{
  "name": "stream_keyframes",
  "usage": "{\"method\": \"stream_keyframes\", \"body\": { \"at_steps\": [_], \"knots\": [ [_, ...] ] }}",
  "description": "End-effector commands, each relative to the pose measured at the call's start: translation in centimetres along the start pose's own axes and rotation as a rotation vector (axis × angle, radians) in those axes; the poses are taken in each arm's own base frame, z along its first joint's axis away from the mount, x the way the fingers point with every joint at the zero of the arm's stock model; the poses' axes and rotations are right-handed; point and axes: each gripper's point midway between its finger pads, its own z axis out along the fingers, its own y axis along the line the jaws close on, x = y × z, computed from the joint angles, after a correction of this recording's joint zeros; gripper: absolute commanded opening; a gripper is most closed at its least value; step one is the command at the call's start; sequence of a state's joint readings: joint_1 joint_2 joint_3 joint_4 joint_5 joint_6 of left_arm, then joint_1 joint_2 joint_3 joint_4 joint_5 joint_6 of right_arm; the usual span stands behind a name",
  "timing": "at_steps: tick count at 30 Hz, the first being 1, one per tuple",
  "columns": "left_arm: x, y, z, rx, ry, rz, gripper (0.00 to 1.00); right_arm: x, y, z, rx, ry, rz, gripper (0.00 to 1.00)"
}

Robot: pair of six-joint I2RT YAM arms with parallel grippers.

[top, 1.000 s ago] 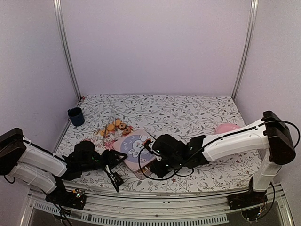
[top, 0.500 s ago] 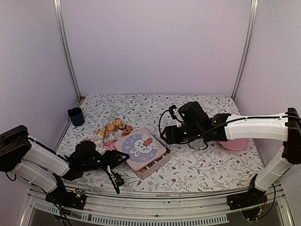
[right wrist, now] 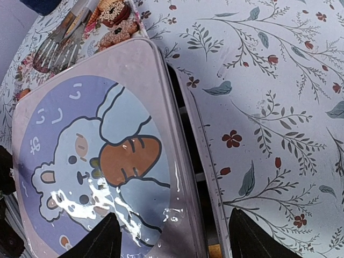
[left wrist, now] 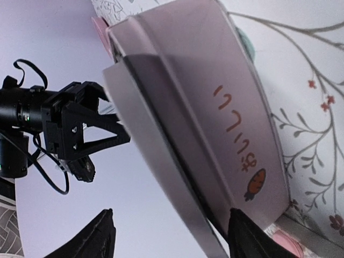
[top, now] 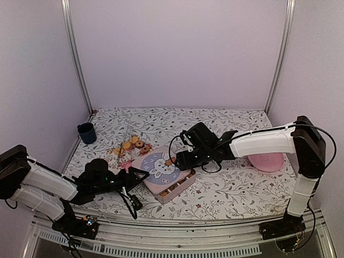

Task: Pack the cookies
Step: Adjust the box lid on the packing box.

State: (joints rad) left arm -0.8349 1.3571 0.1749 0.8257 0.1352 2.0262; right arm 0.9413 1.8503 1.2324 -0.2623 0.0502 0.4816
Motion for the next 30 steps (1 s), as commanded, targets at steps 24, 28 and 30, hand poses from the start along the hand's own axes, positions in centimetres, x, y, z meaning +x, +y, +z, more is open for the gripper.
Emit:
{"method": "stream_keyframes", "body": {
  "at_steps": [24, 28, 30],
  "knots": [
    [4.6, -2.1, -2.9, 0.598, 0.117, -1.005, 0.86, 3.9, -3.4, 0.8, 0.092, 0.074, 0.041, 0.62],
    [3.5, -2.8, -3.0, 0.716, 0.069, -1.095, 0.84, 4.3, -3.7, 0.5, 0.101, 0.080, 0.046, 0.61],
    [2.7, -3.9, -3.4, 0.774, 0.060, -1.084, 0.83, 4.4, -3.8, 0.3, 0.101, 0.079, 0.051, 0.60]
  ]
}}
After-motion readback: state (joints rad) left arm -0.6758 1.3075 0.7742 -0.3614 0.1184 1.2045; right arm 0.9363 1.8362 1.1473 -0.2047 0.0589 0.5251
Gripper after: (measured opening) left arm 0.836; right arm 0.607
